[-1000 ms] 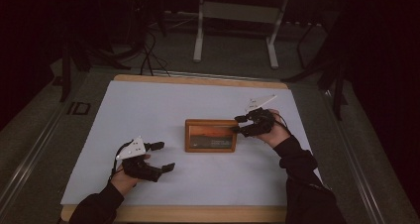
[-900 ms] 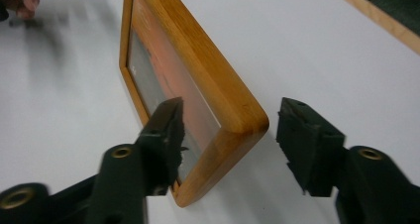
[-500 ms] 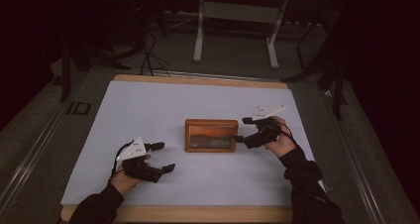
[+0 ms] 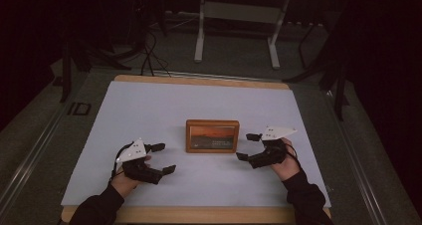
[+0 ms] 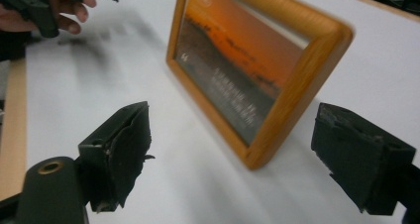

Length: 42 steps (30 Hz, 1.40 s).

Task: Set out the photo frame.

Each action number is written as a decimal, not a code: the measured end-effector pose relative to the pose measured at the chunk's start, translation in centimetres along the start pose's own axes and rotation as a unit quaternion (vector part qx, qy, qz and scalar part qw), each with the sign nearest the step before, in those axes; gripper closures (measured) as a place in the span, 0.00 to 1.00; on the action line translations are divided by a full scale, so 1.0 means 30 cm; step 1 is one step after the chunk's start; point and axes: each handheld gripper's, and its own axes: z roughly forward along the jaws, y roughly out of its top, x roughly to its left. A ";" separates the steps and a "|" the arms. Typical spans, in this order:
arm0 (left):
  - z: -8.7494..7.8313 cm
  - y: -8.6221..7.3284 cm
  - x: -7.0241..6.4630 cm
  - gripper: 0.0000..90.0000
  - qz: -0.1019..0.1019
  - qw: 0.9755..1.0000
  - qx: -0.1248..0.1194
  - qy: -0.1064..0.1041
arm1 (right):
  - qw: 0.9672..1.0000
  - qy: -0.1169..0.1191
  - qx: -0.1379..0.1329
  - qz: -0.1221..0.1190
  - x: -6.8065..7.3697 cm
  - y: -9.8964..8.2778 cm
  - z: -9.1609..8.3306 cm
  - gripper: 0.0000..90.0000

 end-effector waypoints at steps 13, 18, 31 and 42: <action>-0.003 0.001 -0.002 0.13 0.003 1.000 0.000 -0.001 | 1.000 0.000 0.006 0.003 0.071 -0.094 -0.021 0.17; -0.003 0.000 -0.001 0.13 0.004 1.000 0.001 -0.001 | 1.000 0.000 0.011 -0.008 0.094 -0.119 -0.027 0.16; -0.003 -0.001 -0.003 0.13 0.006 1.000 0.003 -0.002 | 1.000 0.000 0.013 -0.017 0.130 -0.187 -0.068 0.16; 0.000 -0.005 -0.006 0.13 0.006 1.000 0.006 -0.002 | 1.000 -0.009 0.022 -0.013 0.136 -0.226 -0.081 0.16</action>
